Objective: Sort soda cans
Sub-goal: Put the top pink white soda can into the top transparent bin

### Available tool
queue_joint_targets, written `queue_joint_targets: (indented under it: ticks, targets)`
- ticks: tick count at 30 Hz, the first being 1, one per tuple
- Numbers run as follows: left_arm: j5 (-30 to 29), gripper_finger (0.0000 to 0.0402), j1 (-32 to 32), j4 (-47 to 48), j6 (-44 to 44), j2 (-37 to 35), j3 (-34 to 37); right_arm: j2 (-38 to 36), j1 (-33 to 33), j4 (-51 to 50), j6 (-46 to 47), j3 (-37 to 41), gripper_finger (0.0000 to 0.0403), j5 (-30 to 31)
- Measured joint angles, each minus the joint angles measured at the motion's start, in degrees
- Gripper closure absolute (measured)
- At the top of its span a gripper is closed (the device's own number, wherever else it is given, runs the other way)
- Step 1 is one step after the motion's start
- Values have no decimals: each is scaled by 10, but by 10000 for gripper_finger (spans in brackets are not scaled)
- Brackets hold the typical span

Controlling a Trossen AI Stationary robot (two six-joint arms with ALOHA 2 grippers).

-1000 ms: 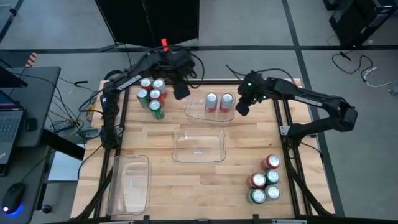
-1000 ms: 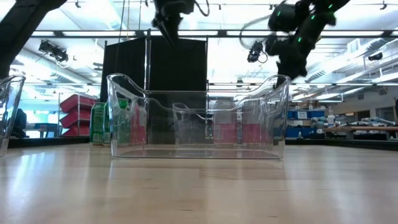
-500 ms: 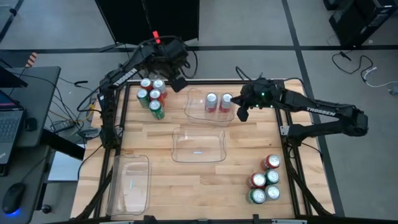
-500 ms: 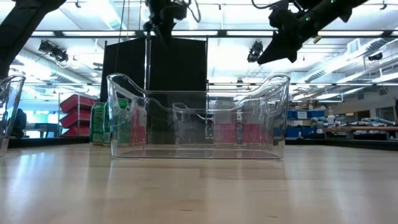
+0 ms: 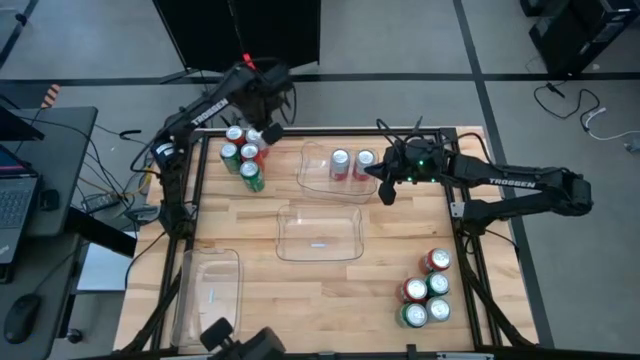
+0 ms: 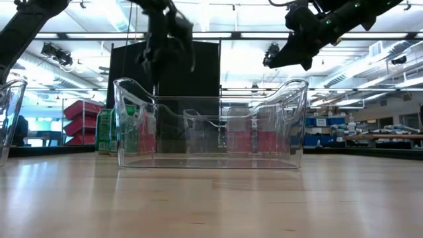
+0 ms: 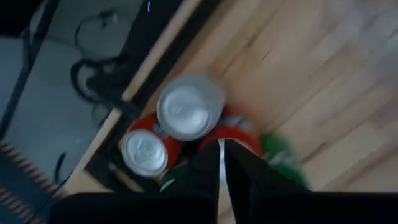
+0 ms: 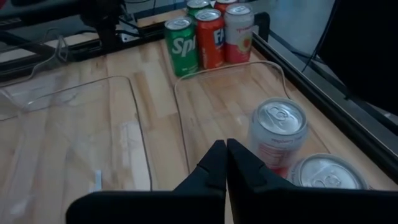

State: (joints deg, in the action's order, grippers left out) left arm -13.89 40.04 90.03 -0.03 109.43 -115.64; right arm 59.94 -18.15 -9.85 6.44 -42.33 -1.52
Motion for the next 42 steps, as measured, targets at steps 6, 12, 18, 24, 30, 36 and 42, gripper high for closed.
queue_joint_targets:
  ticks: [6,12,18,24,30,36,42]
  targets:
    - [-30,349,1,-20,43,0,85,0,2,0,0,0,403,0]
    - [-50,348,5,-43,55,0,99,0,2,0,1,0,403,0]
    - [-64,369,4,-37,80,1,98,0,2,0,1,0,403,0]
    - [-5,370,8,-46,82,1,98,0,2,4,1,0,403,0]
    - [107,345,33,-86,85,1,100,0,2,4,5,0,403,0]
    - [105,276,41,-78,89,1,105,0,2,4,0,0,403,0]
    - [102,182,25,-88,84,1,105,0,2,-4,0,0,402,0]
